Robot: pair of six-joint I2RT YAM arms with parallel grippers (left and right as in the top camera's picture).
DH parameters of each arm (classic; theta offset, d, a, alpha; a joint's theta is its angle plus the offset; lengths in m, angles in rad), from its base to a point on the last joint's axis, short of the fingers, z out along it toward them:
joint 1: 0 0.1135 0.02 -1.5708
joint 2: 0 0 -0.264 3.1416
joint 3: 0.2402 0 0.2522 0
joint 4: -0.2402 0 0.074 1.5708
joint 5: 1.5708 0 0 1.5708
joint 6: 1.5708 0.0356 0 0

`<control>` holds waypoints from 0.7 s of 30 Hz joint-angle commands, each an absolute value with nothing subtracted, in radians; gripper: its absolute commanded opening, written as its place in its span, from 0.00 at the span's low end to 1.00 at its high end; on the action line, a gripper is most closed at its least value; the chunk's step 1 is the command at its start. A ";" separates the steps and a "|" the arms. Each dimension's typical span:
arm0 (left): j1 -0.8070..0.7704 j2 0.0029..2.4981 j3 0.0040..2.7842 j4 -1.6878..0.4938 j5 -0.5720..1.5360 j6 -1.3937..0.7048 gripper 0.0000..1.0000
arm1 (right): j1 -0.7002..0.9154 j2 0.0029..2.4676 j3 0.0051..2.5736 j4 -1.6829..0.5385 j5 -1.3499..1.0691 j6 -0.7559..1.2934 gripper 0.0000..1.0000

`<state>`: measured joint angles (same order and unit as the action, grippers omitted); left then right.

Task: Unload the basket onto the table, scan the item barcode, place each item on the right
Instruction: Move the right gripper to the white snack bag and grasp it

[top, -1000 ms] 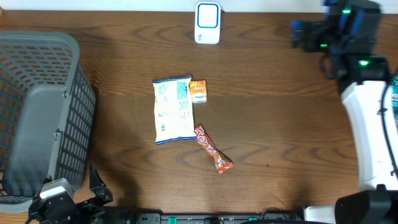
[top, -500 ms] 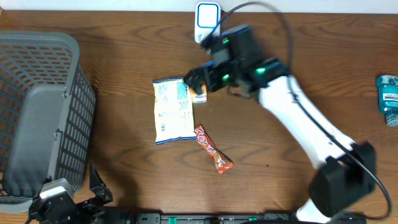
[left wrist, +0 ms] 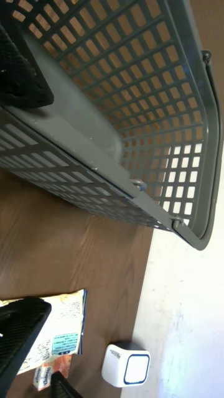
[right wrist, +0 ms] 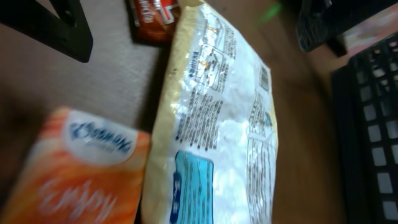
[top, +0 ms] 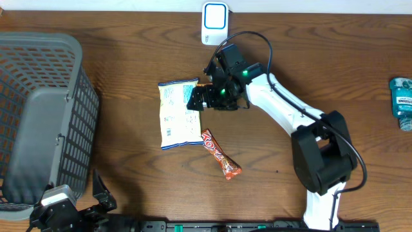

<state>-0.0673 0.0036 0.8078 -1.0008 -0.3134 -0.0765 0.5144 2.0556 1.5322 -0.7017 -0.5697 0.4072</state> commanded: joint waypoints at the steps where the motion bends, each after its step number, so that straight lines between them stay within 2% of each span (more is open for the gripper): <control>1: -0.064 0.004 0.735 -1.099 -0.341 -0.147 0.98 | 0.510 2.099 1.536 -0.715 -0.647 0.470 0.99; 11: -0.064 0.004 0.735 -1.099 -0.341 -0.147 0.98 | 0.509 2.147 1.506 -0.683 -0.648 0.471 0.99; 15: -0.064 0.003 0.735 -1.099 -0.341 -0.147 0.98 | 0.504 2.148 1.441 -0.573 -0.728 0.471 0.99; 21: -0.064 0.003 0.735 -1.099 -0.341 -0.147 0.98 | 0.477 2.156 1.291 -0.296 -0.846 0.557 0.99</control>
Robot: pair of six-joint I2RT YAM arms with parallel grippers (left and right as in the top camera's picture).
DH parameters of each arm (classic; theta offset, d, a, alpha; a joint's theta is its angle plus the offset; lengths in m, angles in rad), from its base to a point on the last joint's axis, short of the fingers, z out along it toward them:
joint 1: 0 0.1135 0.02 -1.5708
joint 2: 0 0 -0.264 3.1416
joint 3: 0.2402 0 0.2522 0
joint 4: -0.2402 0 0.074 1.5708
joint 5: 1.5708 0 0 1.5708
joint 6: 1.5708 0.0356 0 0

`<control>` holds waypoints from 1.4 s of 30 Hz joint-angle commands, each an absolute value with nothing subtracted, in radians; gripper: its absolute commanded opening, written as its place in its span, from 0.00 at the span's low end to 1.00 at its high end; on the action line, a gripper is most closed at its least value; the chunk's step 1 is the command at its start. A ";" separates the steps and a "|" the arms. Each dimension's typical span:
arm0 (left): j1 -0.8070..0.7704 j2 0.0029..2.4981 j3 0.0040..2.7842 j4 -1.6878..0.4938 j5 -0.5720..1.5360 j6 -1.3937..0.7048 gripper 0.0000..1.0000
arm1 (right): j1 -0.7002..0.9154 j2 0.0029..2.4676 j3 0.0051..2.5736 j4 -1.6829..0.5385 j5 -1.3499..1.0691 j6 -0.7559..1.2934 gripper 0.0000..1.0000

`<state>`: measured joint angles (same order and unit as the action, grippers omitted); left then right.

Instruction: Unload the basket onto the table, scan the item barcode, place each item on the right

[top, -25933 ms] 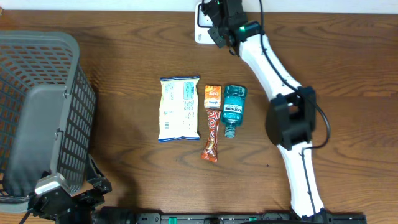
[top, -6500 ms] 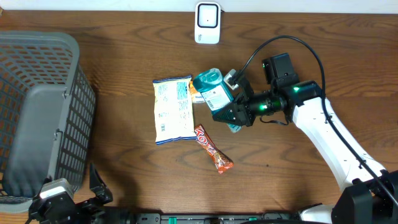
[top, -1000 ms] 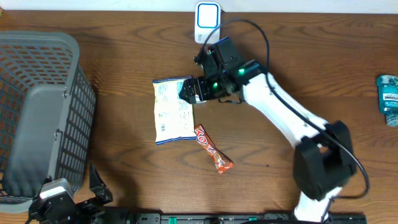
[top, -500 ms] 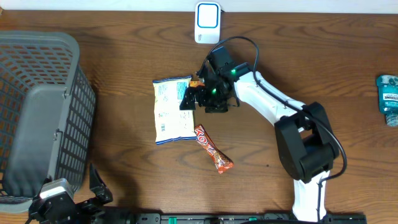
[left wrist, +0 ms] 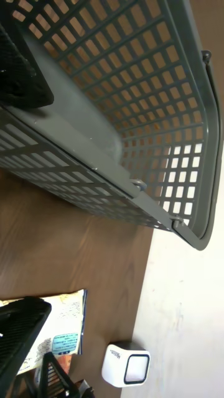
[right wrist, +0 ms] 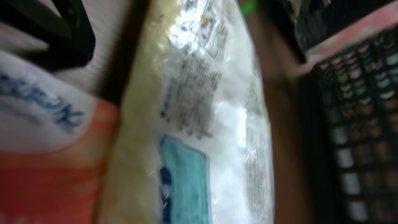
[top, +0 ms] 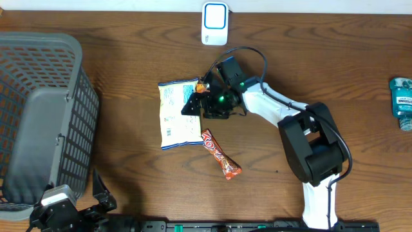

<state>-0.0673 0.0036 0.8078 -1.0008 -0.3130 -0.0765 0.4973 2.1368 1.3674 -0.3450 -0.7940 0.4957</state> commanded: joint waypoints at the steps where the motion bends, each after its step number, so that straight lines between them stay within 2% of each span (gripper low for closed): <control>1: -0.064 0.003 0.735 -1.099 -0.341 -0.147 0.98 | 0.475 2.159 1.271 -0.258 -0.848 0.570 0.99; 15: -0.064 0.004 0.735 -1.099 -0.341 -0.147 0.98 | 0.519 2.177 1.222 -0.166 -0.848 0.617 0.99; 24: -0.064 0.003 0.735 -1.099 -0.341 -0.147 0.98 | 0.546 2.349 1.223 0.091 -0.856 0.806 0.98; 28: -0.064 0.004 0.735 -1.099 -0.341 -0.147 0.98 | 0.554 2.408 1.223 0.117 -0.886 0.804 0.84; 32: -0.064 0.003 0.735 -1.099 -0.341 -0.147 0.98 | 0.564 2.440 1.223 0.117 -0.857 0.795 0.57; 34: -0.064 0.004 0.735 -1.099 -0.341 -0.147 0.98 | 0.566 2.441 1.223 0.123 -0.836 0.779 0.38; 36: -0.064 0.003 0.735 -1.099 -0.341 -0.147 0.98 | 0.567 2.440 1.224 0.167 -0.842 0.757 0.16; 37: -0.064 0.004 0.735 -1.099 -0.341 -0.147 0.98 | 0.567 2.441 1.224 0.192 -0.845 0.758 0.01; 42: -0.064 0.003 0.735 -1.099 -0.341 -0.147 0.98 | 0.533 2.398 1.225 0.218 -0.927 0.712 0.01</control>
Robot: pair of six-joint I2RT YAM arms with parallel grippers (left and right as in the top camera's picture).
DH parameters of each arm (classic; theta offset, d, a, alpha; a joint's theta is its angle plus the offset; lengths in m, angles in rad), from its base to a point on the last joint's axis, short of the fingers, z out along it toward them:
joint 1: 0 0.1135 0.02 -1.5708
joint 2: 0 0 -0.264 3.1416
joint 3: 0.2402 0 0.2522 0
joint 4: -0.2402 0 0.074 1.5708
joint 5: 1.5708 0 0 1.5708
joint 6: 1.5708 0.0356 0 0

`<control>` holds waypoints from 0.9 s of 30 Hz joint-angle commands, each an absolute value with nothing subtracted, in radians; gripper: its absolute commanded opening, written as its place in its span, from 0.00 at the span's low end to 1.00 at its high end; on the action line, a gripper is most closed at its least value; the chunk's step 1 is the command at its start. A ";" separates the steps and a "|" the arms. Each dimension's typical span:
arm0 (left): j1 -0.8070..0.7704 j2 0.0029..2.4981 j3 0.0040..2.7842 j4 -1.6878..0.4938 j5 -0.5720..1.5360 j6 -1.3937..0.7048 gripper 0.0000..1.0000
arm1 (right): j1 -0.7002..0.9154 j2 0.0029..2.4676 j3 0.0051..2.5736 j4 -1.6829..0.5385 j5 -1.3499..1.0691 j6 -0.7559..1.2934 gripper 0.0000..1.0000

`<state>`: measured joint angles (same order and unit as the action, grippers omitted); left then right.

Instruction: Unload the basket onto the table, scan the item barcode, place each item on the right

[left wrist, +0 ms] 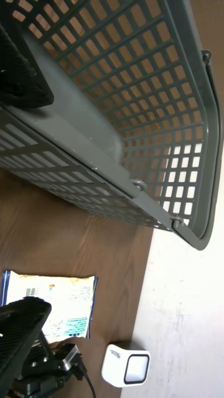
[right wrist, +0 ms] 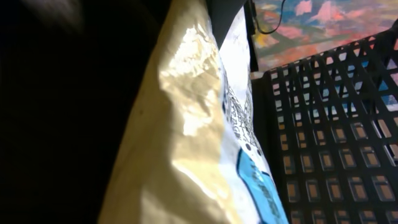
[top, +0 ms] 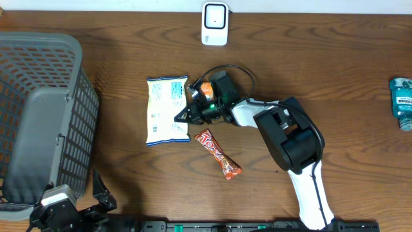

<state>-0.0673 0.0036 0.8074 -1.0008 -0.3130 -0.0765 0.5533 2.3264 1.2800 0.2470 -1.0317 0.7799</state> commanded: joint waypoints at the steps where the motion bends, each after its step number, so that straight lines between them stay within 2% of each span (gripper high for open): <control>1: -0.064 0.004 0.735 -1.099 -0.341 -0.147 0.98 | 0.525 2.381 1.225 0.208 -0.941 0.686 0.01; 6: -0.064 0.003 0.735 -1.099 -0.341 -0.147 0.98 | 0.494 2.182 1.225 -0.021 -0.875 0.479 0.01; 13: -0.064 0.004 0.735 -1.099 -0.341 -0.147 0.98 | 0.489 1.799 1.225 -0.377 -0.537 0.247 0.01; 20: -0.064 0.003 0.735 -1.099 -0.341 -0.147 0.98 | 0.490 1.537 1.225 -0.595 -0.148 0.178 0.01; 27: -0.064 0.003 0.735 -1.099 -0.341 -0.147 0.98 | 0.490 1.503 1.224 -0.722 0.186 0.186 0.01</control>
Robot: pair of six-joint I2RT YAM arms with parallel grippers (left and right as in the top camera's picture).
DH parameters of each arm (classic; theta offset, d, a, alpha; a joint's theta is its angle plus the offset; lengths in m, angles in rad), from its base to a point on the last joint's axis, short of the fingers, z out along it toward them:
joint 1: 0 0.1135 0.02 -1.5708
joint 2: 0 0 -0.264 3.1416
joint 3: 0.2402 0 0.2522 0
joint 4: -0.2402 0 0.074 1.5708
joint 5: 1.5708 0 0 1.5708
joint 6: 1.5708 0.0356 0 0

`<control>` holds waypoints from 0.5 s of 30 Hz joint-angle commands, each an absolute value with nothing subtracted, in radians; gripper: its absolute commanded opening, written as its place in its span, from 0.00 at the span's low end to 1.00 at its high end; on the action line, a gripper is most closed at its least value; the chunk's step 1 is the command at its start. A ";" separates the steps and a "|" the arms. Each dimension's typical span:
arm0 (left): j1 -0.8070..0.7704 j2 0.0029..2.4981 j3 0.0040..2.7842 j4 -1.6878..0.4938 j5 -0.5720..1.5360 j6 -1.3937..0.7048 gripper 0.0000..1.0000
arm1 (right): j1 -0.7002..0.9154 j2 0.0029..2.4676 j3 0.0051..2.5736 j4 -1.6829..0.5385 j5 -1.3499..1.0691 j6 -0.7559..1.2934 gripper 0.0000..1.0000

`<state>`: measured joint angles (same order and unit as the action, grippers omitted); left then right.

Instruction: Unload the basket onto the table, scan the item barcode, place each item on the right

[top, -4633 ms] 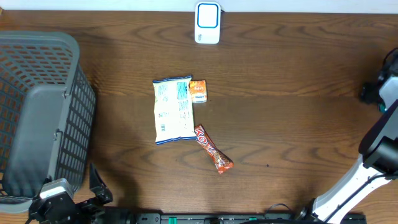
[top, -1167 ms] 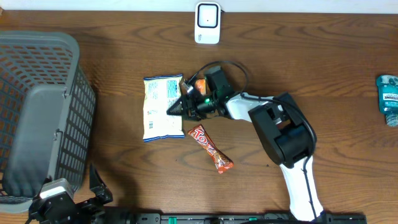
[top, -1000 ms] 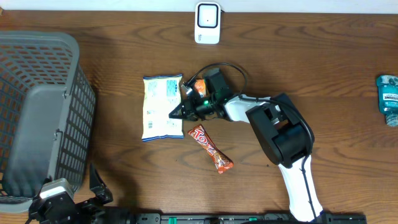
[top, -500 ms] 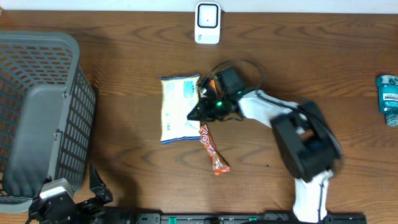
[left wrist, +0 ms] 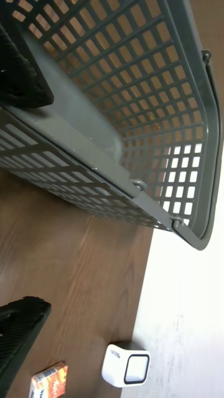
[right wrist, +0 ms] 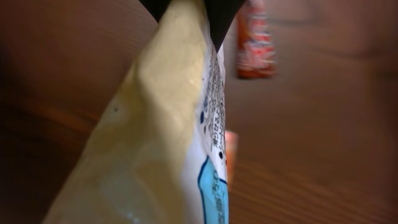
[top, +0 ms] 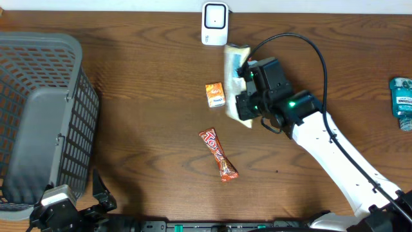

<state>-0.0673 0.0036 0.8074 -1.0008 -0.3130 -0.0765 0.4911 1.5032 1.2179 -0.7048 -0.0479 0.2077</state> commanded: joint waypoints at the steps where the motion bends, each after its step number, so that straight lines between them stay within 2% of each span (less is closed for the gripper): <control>1: -0.064 0.003 0.735 -1.099 -0.341 -0.147 0.98 | 0.491 1.506 1.224 -0.728 0.236 0.185 0.01; 4: -0.064 0.004 0.735 -1.099 -0.341 -0.147 0.98 | 0.507 1.516 1.224 -0.723 0.344 0.149 0.01; 8: -0.064 0.004 0.735 -1.099 -0.341 -0.147 0.98 | 0.558 1.558 1.224 -0.688 0.363 0.078 0.01; 15: -0.064 0.003 0.735 -1.099 -0.341 -0.147 0.98 | 0.698 1.762 1.224 -0.708 0.573 0.073 0.01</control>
